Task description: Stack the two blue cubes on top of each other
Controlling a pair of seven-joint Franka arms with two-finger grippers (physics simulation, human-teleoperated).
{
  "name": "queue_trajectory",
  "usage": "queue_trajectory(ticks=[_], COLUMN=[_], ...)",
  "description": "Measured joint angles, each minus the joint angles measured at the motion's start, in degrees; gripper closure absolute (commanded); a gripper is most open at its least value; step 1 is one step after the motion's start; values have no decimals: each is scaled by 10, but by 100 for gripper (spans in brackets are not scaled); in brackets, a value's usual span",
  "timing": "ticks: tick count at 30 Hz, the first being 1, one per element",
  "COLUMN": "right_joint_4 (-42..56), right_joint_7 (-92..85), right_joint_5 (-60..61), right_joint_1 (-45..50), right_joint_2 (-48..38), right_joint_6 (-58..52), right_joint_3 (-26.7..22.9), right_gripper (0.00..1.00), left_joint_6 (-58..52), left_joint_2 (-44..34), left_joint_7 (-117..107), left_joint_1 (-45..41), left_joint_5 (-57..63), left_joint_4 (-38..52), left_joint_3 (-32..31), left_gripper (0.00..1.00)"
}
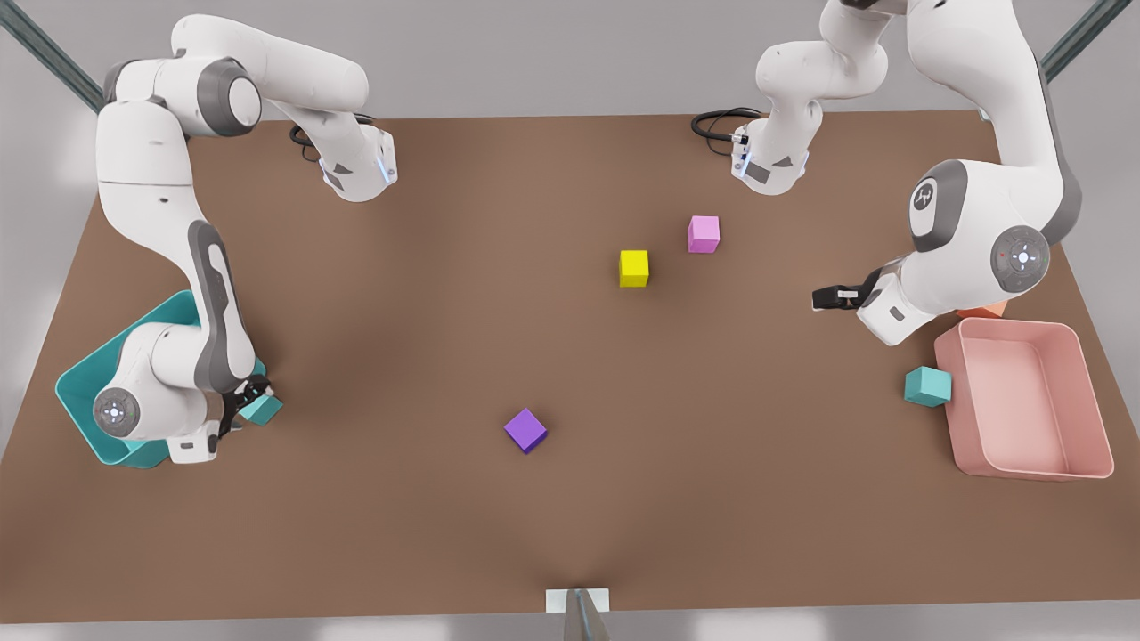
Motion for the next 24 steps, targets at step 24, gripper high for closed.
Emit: queue_trajectory(ticks=[24], right_joint_4=[-35], right_joint_7=[-58], right_joint_5=[6], right_joint_1=[-1], right_joint_2=[3], right_joint_6=[30], right_joint_3=[-12], right_gripper=[0], left_joint_6=[-12], left_joint_2=[1], left_joint_7=[-2], left_joint_1=[-1], left_joint_5=[1], left_joint_4=[0], left_joint_3=[0], left_gripper=[0])
